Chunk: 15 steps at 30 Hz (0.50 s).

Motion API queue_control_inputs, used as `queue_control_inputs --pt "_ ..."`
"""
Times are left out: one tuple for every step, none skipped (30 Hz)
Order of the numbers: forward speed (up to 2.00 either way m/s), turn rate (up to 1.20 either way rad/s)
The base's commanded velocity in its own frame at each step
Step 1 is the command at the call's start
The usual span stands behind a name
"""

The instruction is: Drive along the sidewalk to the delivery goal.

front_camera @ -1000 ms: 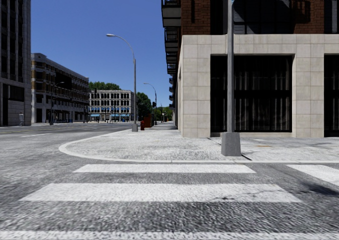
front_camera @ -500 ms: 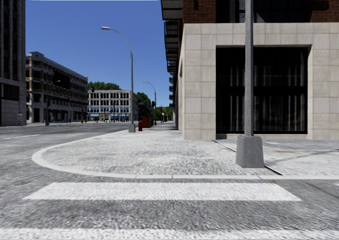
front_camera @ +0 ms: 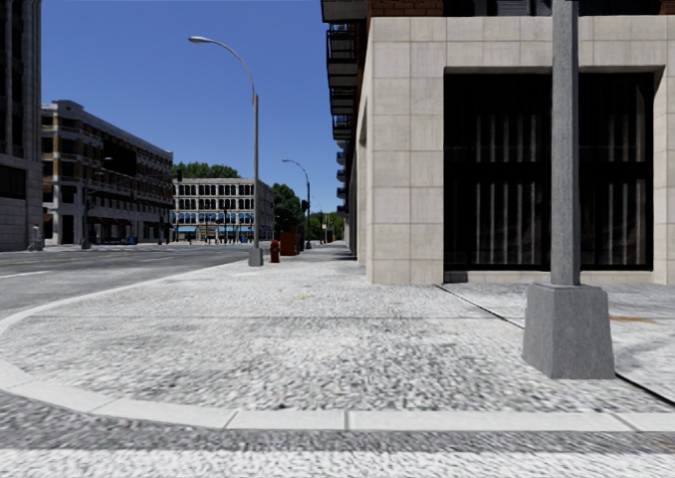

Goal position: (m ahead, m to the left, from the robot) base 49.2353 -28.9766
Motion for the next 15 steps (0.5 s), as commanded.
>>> queue_control_inputs --pt "2.00 0.00" --pt "2.00 0.00" --pt "2.00 0.00" --pt "2.00 0.00" --pt "2.00 0.00" --pt "2.00 0.00" --pt "2.00 0.00" --pt "2.00 0.00" --pt "2.00 0.00" --pt "2.00 0.00" --pt "2.00 0.00" --pt "1.97 0.00" --pt "1.72 0.00" --pt "1.51 0.00" --pt "1.51 0.00"
